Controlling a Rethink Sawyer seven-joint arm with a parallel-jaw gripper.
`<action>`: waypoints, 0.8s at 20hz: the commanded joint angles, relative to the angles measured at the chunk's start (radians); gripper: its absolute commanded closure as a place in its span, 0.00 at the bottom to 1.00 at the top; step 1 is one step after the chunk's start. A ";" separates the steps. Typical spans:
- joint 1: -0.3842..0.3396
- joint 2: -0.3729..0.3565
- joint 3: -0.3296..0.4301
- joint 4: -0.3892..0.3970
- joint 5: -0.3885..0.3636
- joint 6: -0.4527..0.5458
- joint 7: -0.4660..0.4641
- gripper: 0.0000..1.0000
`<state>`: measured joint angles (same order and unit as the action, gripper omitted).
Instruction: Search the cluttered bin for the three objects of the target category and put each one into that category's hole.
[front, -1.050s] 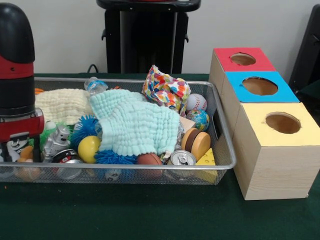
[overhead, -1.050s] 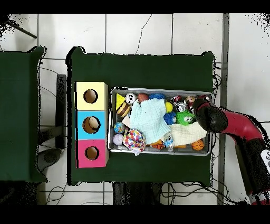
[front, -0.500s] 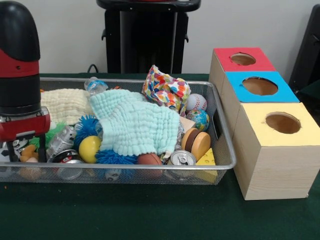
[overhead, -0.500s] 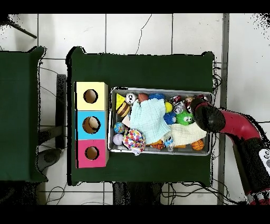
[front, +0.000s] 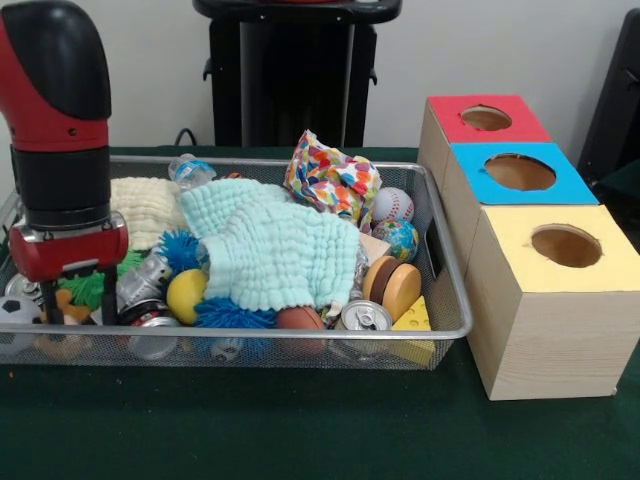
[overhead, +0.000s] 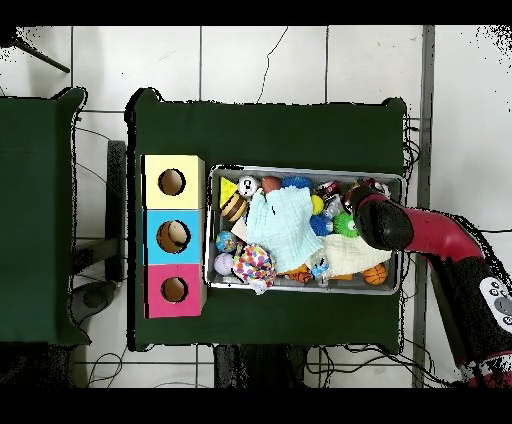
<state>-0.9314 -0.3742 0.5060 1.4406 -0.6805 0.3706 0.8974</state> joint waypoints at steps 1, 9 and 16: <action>-0.003 0.064 0.029 0.022 0.021 -0.067 0.130 0.00; -0.017 0.065 0.030 0.017 -0.001 -0.046 0.069 1.00; -0.018 0.062 0.028 0.000 -0.008 -0.027 0.044 0.00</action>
<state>-0.9460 -0.3540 0.5071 1.4409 -0.6778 0.3421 0.8972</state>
